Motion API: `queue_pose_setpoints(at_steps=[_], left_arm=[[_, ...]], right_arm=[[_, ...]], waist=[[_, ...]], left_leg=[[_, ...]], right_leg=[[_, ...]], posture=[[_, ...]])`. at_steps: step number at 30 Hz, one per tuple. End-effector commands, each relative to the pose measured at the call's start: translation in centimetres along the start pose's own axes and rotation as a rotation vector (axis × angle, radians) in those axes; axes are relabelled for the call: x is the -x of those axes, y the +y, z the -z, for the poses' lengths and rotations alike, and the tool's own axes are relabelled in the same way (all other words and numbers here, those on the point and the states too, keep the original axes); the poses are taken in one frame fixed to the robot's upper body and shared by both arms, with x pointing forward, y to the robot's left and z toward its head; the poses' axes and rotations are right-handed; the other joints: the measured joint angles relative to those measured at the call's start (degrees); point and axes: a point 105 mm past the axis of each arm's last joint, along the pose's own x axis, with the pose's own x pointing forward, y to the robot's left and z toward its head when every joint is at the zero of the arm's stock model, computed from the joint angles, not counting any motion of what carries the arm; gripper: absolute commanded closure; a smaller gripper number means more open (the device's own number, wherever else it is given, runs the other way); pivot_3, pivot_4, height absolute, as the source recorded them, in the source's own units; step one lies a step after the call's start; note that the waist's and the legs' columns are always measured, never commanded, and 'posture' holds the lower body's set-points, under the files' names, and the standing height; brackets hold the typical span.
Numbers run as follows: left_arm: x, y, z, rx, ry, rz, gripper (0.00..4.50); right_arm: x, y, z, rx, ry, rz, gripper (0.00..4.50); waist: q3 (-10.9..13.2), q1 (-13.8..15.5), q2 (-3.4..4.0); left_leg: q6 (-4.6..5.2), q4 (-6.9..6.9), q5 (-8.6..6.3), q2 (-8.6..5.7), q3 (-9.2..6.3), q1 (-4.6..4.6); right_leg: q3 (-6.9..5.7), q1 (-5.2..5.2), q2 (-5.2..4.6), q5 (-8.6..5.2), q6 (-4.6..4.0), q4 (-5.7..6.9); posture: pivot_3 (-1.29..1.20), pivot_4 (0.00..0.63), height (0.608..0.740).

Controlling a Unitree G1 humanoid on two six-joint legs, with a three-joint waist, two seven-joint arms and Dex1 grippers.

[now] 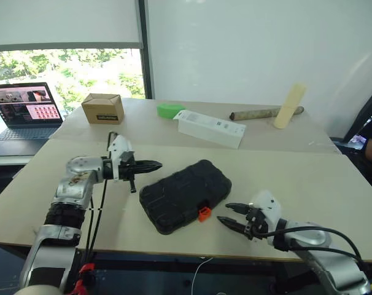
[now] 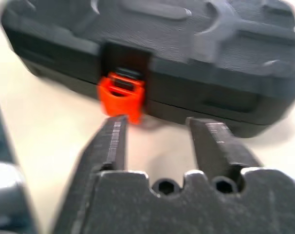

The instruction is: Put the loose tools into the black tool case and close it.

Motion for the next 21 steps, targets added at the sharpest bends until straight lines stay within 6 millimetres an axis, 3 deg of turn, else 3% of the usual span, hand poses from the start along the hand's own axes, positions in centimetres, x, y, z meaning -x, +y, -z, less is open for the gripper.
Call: queue_pose_setpoints(at_steps=[1,3,11,21], left_arm=[[-1.9,-1.0,0.3,-0.036,0.053,0.062,4.50],[-2.5,-1.3,1.0,-0.045,0.082,0.069,4.50],[-3.3,-1.6,3.8,-0.004,0.182,0.044,4.50],[-3.6,-1.9,4.3,0.004,0.199,0.048,4.50]], right_arm=[[-0.8,0.8,-1.0,-0.027,-0.055,0.089,0.54],[-1.4,1.1,-1.1,-0.053,-0.070,0.123,0.03],[-2.9,2.3,-1.0,-0.114,-0.085,0.122,0.03],[-3.8,3.6,-0.1,-0.136,-0.065,0.116,0.03]], waist=[[0.00,-0.25,0.00],[0.00,-0.37,0.00],[0.00,-0.63,0.01],[-0.05,-0.48,0.04]], left_leg=[[0.00,0.00,0.00,0.01,0.00,0.02],[-0.01,-0.02,0.01,0.02,-0.01,0.01],[0.01,-0.02,0.00,0.01,-0.05,0.02],[0.07,-0.01,-0.04,0.02,-0.06,0.11]], right_leg=[[0.00,-0.01,0.02,0.00,0.00,0.01],[0.01,-0.04,0.05,-0.01,-0.01,0.05],[0.03,-0.05,0.04,-0.01,-0.03,0.07],[0.02,0.02,0.04,-0.01,-0.03,0.10]], posture=[[0.00,0.150,0.740],[0.00,0.150,0.740],[0.00,0.150,0.740],[0.00,0.150,0.740]])
